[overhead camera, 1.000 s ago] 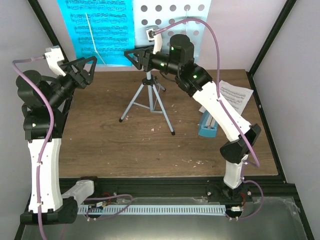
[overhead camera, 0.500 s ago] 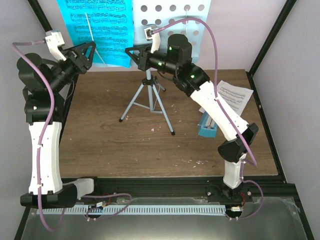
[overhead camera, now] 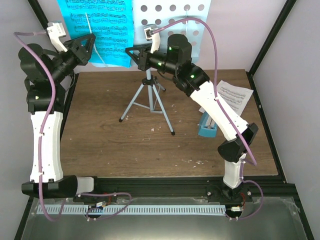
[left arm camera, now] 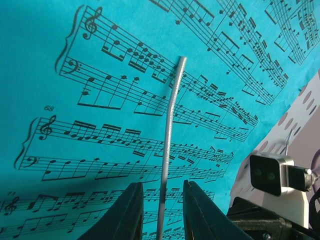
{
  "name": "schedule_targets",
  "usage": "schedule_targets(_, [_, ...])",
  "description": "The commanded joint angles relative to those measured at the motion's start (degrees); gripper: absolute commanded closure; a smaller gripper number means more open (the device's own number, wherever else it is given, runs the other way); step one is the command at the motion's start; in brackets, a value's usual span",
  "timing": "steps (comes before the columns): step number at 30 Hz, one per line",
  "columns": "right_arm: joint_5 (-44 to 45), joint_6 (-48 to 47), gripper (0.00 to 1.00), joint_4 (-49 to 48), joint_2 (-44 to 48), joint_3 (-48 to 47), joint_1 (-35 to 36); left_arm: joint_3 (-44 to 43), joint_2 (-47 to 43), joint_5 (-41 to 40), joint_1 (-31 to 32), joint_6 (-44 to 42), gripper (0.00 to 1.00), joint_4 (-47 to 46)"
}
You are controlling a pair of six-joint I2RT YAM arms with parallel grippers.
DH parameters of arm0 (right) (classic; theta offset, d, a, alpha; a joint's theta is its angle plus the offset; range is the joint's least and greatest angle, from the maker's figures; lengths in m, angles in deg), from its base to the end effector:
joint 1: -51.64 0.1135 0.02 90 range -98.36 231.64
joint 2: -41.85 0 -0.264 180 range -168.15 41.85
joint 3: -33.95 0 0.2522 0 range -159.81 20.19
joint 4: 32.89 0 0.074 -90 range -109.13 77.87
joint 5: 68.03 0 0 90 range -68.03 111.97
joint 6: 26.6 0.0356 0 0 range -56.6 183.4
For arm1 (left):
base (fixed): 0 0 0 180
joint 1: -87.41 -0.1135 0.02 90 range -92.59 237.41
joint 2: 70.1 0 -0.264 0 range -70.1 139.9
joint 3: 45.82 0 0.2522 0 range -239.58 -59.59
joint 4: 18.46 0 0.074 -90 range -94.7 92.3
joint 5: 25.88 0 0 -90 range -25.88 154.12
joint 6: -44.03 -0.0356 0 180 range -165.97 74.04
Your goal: Pack up the instrument practice props
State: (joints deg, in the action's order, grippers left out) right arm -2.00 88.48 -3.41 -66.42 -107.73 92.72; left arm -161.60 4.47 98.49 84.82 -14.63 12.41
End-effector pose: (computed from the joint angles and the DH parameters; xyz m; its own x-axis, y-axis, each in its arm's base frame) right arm 0.3068 0.2866 0.5104 -0.3372 0.2199 -0.9154 -0.8424 0.3635 0.3977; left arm 0.2419 -0.0092 0.5527 -0.1160 -0.4350 -0.8929 0.5353 0.7299 -0.4251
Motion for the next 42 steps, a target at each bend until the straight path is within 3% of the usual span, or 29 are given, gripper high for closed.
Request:
schedule_targets(1, [0.7,-0.7,0.99,-0.5,-1.1,-2.5,0.2,-1.5,0.8,1.9,0.2,0.5,0.77,-2.3])
schedule_targets(5, [1.0,-1.0,0.99,-0.3,-1.1,-2.6,0.2,-1.3,1.3,2.1,0.1,0.5,0.84,-3.3])
schedule_targets(10, [1.7,-1.3,0.99,-0.2,-1.0,-2.4,0.3,-0.2,1.1,2.1,0.1,-0.9,1.0,-4.8])
schedule_targets(23, [5.7,-1.3,0.99,1.1,-0.9,-2.4,0.3,7.6,-0.3,9.5,0.0,-7.2,1.0,-17.5])
schedule_targets(33, [5.3,-1.8,0.99,-2.0,1.1,-0.4,0.2,7.2,-0.3,6.1,0.0,-9.4,1.0,-14.3])
schedule_targets(42, [12.5,-7.6,0.99,-5.0,9.6,3.2,0.3,6.5,-0.2,4.1,0.0,-9.8,1.0,-12.0])
